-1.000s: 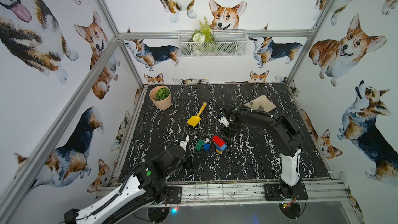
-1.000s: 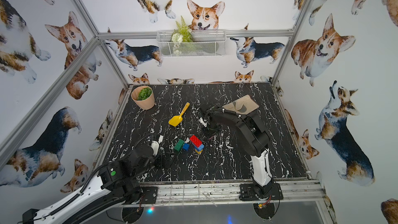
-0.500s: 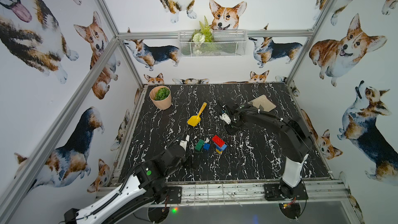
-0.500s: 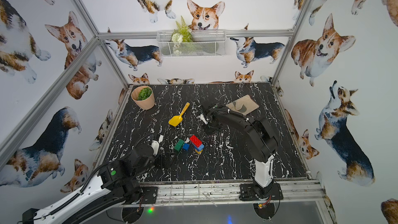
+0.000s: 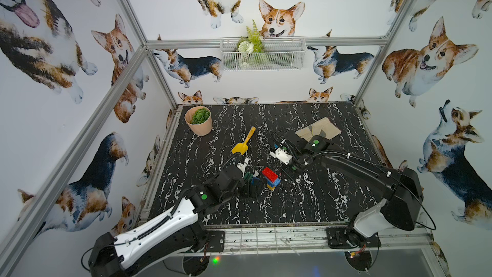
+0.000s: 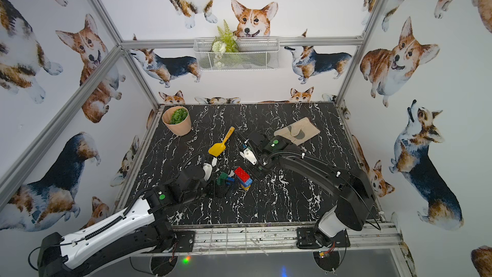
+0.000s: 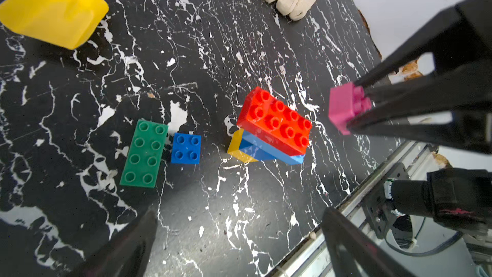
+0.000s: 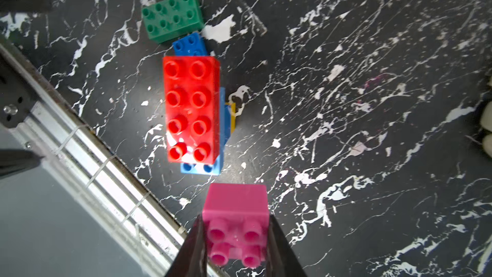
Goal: Assemble a spoon with lego
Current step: Pick up the lego brick from the center of the board, then assemble the lego brick with the lego brick.
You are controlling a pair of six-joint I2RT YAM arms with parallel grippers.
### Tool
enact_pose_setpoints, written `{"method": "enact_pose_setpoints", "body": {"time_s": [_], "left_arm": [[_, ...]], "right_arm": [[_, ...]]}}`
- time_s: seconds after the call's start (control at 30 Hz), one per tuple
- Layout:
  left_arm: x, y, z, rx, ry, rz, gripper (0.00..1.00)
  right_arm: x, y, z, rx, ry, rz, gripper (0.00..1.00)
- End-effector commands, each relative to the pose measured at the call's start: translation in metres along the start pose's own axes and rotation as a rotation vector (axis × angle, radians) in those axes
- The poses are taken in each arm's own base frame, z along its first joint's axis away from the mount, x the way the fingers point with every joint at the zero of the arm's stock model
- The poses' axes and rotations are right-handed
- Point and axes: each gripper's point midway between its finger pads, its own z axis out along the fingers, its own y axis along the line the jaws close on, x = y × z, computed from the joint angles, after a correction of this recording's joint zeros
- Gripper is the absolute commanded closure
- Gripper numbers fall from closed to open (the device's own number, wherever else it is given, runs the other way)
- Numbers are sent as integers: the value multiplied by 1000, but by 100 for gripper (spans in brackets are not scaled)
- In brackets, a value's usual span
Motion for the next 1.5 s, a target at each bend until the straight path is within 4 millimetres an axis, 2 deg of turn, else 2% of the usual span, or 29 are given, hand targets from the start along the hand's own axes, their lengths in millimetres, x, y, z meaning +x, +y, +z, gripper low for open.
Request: {"method": "enact_pose_setpoints", "body": {"time_s": [0.0,0.13,0.43,1.47], "left_arm": [[-19,-12,5,49,-37,-3,0],[-25,-12,9,32,-42,13,0],[-24,-8,25,15,-22,25,0],[-16,0,39,-10,5,29,0]], "right_arm": [[12,16,0,-40,62,3,77],[12,22,5,-61,84,0,77],[3,22,16,-57,116,-5,77],[0,18,29,-34,189,-9,77]]}}
